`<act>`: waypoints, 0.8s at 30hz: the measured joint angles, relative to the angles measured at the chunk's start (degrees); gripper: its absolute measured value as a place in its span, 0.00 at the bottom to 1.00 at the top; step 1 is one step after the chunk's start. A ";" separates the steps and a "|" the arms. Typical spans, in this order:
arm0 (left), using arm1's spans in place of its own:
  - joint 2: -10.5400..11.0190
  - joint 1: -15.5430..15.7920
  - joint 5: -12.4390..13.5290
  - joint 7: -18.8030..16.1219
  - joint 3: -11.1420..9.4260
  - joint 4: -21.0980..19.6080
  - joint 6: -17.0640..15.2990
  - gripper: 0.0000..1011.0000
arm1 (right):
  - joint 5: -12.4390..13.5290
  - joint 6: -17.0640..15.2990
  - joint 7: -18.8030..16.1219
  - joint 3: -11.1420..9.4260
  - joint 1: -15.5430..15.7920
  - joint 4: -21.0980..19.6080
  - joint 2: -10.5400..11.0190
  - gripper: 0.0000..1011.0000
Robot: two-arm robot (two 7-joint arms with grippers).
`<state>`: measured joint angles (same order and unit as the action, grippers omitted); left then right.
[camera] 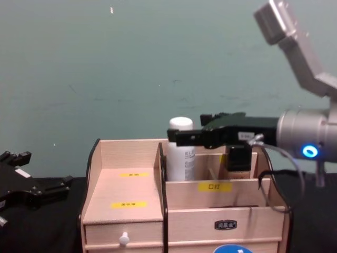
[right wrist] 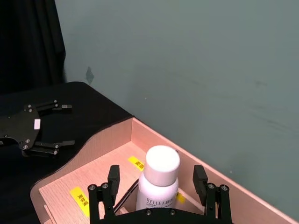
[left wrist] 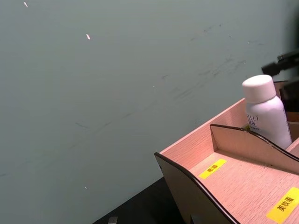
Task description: Pick up the facial cleanser and watermelon frost from the table and place them into the tiered storage box.
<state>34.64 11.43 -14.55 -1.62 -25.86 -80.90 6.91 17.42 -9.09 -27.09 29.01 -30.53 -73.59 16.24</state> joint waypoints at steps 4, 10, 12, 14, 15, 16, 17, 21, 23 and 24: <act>0.00 0.00 0.00 0.00 0.00 0.01 0.00 1.00 | 0.28 -1.38 0.33 -0.74 1.60 -4.94 2.06 0.99; 0.00 0.00 0.00 0.00 0.00 0.00 0.00 1.00 | 1.45 -5.01 1.53 -2.71 6.51 -15.96 6.88 0.99; 0.00 0.00 0.00 0.00 0.00 0.00 0.00 1.00 | 1.98 -6.82 2.28 -3.58 9.18 -20.66 9.04 0.99; 0.00 0.00 0.00 0.00 0.00 0.00 0.00 1.00 | 2.35 -8.02 3.01 -4.36 11.23 -23.84 10.43 0.99; 0.00 0.00 0.00 0.00 0.00 0.00 0.00 1.00 | 2.76 -9.28 3.95 -5.09 13.24 -26.67 11.58 0.99; 0.00 0.00 0.00 0.00 0.00 0.00 0.00 1.00 | 2.94 -9.82 4.42 -5.49 14.28 -28.12 12.12 0.99; 0.00 0.00 0.00 0.00 0.00 0.00 0.00 1.00 | 3.14 -10.46 4.94 -5.91 15.44 -29.56 12.67 0.99; 0.00 0.00 0.00 0.00 0.00 0.00 0.00 1.00 | 4.22 -13.04 7.21 -7.78 20.81 -35.32 14.72 0.99; 0.00 0.00 0.00 0.00 0.00 0.01 0.00 1.00 | 4.70 -14.47 8.53 -8.80 24.22 -38.33 15.75 0.99; 0.00 0.00 0.00 0.00 0.00 0.00 0.00 1.00 | 4.85 -15.13 9.15 -9.24 26.00 -39.75 16.29 0.99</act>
<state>34.64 11.43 -14.55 -1.62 -25.86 -80.90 6.91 22.28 -24.22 -17.94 19.77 -4.53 -113.34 32.52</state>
